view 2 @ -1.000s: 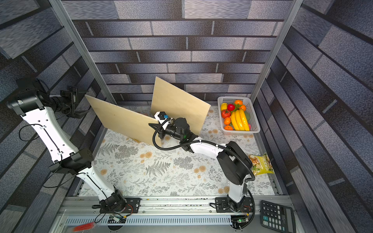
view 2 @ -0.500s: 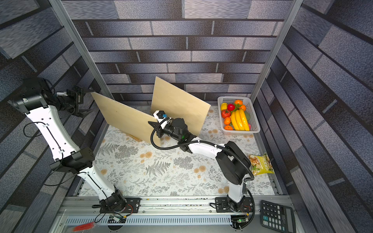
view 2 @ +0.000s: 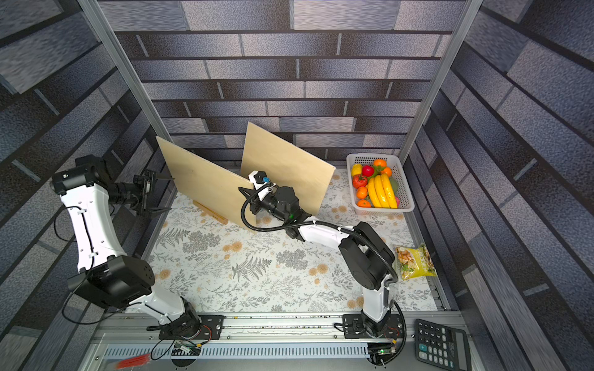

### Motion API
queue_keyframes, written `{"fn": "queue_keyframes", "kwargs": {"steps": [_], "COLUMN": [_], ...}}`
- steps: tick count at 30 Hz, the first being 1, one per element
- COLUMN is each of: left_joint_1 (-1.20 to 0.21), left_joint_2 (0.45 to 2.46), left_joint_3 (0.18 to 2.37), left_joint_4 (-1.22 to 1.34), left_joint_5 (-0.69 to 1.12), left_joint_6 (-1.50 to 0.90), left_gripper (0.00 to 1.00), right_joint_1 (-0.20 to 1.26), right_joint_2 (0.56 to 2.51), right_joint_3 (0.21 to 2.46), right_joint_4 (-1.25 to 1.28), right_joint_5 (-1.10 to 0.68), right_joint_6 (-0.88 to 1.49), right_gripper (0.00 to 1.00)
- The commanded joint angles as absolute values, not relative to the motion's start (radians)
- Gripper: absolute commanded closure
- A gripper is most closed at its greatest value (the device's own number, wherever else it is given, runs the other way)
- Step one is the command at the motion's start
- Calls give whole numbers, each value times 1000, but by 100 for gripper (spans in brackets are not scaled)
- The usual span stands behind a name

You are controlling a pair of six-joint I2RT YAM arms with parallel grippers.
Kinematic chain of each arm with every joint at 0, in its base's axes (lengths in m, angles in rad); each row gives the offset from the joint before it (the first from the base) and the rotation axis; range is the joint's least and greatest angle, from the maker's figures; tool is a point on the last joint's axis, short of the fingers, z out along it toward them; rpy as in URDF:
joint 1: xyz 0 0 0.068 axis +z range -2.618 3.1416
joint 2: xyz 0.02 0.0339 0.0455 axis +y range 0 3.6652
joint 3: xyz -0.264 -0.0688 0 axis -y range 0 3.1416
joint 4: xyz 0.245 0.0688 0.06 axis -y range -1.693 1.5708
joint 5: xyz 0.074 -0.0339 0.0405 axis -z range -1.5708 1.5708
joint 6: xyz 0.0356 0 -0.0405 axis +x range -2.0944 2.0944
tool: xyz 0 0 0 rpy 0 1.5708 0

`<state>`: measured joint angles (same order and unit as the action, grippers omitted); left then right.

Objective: Assemble the easel
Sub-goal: Place the drawing board on the easel.

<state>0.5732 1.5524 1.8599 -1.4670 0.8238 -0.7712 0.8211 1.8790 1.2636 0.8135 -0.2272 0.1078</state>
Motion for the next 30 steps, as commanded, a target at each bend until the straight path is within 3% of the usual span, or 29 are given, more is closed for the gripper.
{"fn": "queue_keyframes", "kwargs": {"steps": [1,3,4,7,15,21,30], "left_joint_1": [587,592,593,592,586,577,592], "left_joint_2": [1497,1485,1480,1477,1452,1434,1441], "left_joint_3": [1784,1765,1761,1765,1706,1636,1687], "left_joint_4": [-1376,-1372,-1368,-1371,-1331,-1287,-1283], "left_joint_5": [857,857,857,860,851,849,833], "left_joint_6": [-799,-796,-799,-800,-823,-842,-842], "left_gripper": [0,0,0,0,0,0,0], "right_joint_1": [810,805,802,799,793,790,790], "right_joint_2": [1934,1937,1937,1929,1904,1890,1754], "right_joint_3": [1233,1230,1224,1204,1165,1133,1022], "right_joint_4": [706,694,698,727,744,751,663], "right_joint_5": [-286,-286,-279,-254,-223,-200,-102], "right_joint_6": [127,138,142,144,106,107,116], "right_gripper": [100,100,93,59,52,27,14]}}
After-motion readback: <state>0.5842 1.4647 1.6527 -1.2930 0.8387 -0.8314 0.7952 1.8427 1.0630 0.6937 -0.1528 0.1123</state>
